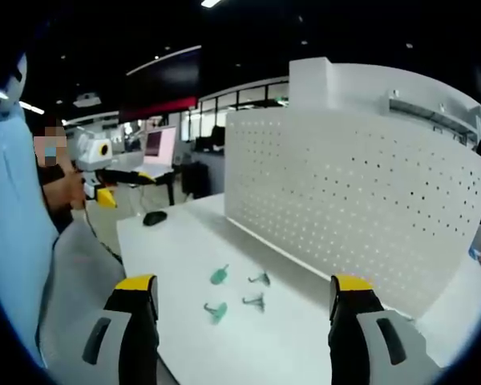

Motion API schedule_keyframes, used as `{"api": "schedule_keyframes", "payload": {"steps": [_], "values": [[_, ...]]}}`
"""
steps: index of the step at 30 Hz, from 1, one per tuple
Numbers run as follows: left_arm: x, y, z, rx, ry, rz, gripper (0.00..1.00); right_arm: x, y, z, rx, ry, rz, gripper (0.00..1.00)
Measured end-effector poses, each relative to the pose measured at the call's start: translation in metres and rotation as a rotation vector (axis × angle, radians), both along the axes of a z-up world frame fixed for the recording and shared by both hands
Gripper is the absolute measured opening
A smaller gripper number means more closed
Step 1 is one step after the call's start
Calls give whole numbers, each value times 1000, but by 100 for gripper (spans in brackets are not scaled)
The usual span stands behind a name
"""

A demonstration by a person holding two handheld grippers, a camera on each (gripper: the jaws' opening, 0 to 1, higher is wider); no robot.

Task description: Insert the hook assembly into the mounting plate slot until the hook locks in place.

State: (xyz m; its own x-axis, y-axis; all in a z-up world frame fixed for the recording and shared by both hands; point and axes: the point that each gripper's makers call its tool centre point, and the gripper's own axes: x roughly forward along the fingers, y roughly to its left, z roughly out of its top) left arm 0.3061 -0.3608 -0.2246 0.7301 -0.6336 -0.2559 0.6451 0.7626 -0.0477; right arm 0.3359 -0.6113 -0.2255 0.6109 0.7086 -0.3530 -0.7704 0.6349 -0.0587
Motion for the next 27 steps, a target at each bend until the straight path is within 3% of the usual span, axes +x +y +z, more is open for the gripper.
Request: {"api": "schedule_keyframes", "payload": {"steps": [18, 27], "values": [[-1, -4, 1, -1, 0, -14, 97, 4, 3, 1, -28, 13, 21, 86], [-4, -7, -1, 5, 0, -21, 96, 7, 2, -7, -36, 33, 31, 83]]}}
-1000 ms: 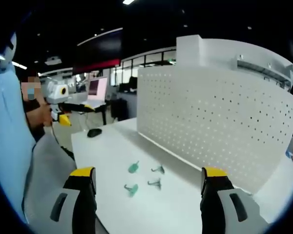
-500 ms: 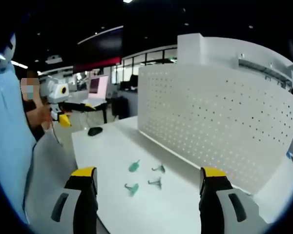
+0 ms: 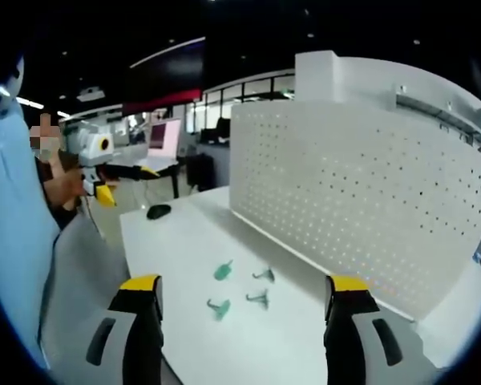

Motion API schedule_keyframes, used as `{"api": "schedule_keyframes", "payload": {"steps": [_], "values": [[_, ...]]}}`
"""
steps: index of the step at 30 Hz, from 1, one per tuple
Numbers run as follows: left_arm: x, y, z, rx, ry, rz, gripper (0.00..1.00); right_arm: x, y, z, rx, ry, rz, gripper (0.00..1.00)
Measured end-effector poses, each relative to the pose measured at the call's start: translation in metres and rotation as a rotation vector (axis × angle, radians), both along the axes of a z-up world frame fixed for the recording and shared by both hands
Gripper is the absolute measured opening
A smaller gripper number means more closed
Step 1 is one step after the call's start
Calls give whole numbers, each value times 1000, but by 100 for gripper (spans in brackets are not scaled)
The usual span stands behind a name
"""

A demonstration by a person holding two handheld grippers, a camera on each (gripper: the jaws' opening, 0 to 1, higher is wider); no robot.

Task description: Insert the hook assembly into the mounting plate slot until the hook locks in place.

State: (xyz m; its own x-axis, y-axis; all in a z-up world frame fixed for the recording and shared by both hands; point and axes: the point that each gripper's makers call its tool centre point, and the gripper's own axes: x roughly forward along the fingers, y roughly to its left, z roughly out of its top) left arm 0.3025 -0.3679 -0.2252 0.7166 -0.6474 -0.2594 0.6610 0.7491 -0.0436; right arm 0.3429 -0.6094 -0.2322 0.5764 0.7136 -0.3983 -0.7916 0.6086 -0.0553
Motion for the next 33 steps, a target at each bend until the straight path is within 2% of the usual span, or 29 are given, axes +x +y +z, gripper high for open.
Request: {"api": "schedule_keyframes", "payload": {"steps": [13, 24, 33], "values": [[-1, -2, 0, 2, -4, -8, 96, 1, 7, -1, -16, 13, 9, 78], [-2, -3, -3, 2, 1, -9, 96, 4, 15, -5, -24, 46, 19, 69], [-3, -7, -6, 10, 6, -22, 96, 14, 27, -5, -13, 54, 37, 64]]}}
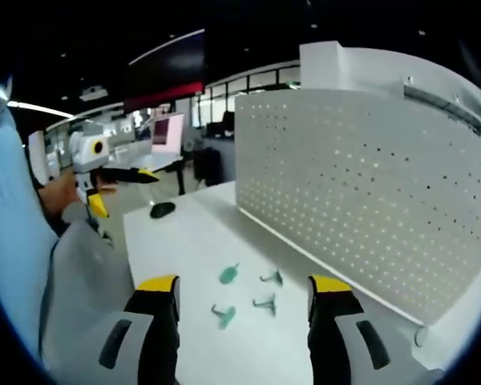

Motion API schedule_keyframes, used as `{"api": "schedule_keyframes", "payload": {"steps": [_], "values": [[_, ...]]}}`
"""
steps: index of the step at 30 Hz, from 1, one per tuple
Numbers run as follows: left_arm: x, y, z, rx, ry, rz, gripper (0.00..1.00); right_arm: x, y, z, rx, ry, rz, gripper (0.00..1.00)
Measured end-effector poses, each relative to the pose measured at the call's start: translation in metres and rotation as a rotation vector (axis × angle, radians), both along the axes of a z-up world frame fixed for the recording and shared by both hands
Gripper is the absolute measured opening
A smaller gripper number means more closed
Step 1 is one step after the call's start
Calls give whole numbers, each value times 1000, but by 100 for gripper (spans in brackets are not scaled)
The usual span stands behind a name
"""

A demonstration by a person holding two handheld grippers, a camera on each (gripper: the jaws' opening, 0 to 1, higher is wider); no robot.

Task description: Insert the hook assembly into the mounting plate slot until the hook locks in place.

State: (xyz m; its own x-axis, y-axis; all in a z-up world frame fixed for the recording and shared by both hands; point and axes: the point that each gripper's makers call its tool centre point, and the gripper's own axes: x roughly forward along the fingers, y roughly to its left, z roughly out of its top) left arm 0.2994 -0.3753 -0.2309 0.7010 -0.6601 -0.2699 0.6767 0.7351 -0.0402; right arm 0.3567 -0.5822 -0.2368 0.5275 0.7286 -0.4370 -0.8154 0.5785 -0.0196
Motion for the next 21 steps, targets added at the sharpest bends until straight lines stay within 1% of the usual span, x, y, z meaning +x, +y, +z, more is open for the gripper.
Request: {"api": "schedule_keyframes", "payload": {"steps": [5, 15, 21], "values": [[1, 1, 1, 2, -4, 4, 96, 3, 4, -6, -9, 26, 9, 61], [1, 0, -1, -2, -2, 6, 96, 10, 9, -8, -10, 56, 19, 54], [1, -2, -4, -5, 2, 1, 96, 12, 20, -14, -22, 80, 39, 51]]}}
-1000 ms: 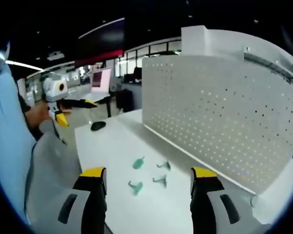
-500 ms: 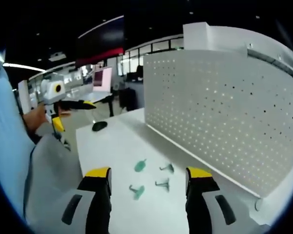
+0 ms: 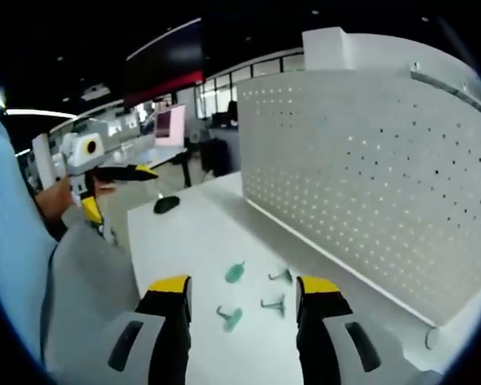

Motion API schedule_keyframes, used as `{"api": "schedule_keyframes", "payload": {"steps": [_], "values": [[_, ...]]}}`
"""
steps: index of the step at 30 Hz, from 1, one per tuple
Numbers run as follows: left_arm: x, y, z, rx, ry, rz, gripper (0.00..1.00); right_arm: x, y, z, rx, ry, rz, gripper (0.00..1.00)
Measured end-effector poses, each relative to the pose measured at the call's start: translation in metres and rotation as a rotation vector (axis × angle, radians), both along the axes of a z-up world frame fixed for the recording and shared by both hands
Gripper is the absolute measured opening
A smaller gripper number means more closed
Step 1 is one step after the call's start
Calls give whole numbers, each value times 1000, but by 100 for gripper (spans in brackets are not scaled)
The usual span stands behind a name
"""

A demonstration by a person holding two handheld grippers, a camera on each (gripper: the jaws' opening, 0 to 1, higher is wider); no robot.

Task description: Insert the hook assembly into the mounting plate slot until the hook locks in place.

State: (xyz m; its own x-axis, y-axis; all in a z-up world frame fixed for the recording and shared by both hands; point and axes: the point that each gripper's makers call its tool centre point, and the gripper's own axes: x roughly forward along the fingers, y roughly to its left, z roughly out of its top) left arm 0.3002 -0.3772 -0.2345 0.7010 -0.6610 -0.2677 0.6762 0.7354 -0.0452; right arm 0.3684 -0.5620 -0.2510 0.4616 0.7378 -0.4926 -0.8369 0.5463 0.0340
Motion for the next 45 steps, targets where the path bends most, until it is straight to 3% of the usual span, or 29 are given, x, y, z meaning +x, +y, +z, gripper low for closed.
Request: {"api": "schedule_keyframes", "payload": {"steps": [14, 31, 45], "values": [[1, -1, 0, 1, -2, -5, 95, 10, 18, -19, -15, 59, 37, 46], [0, -2, -5, 0, 10, 0, 95, 24, 56, -51, -38, 143, 105, 38], [2, 0, -9, 0, 16, -3, 95, 38, 77, -74, -67, 215, 111, 29]]}}
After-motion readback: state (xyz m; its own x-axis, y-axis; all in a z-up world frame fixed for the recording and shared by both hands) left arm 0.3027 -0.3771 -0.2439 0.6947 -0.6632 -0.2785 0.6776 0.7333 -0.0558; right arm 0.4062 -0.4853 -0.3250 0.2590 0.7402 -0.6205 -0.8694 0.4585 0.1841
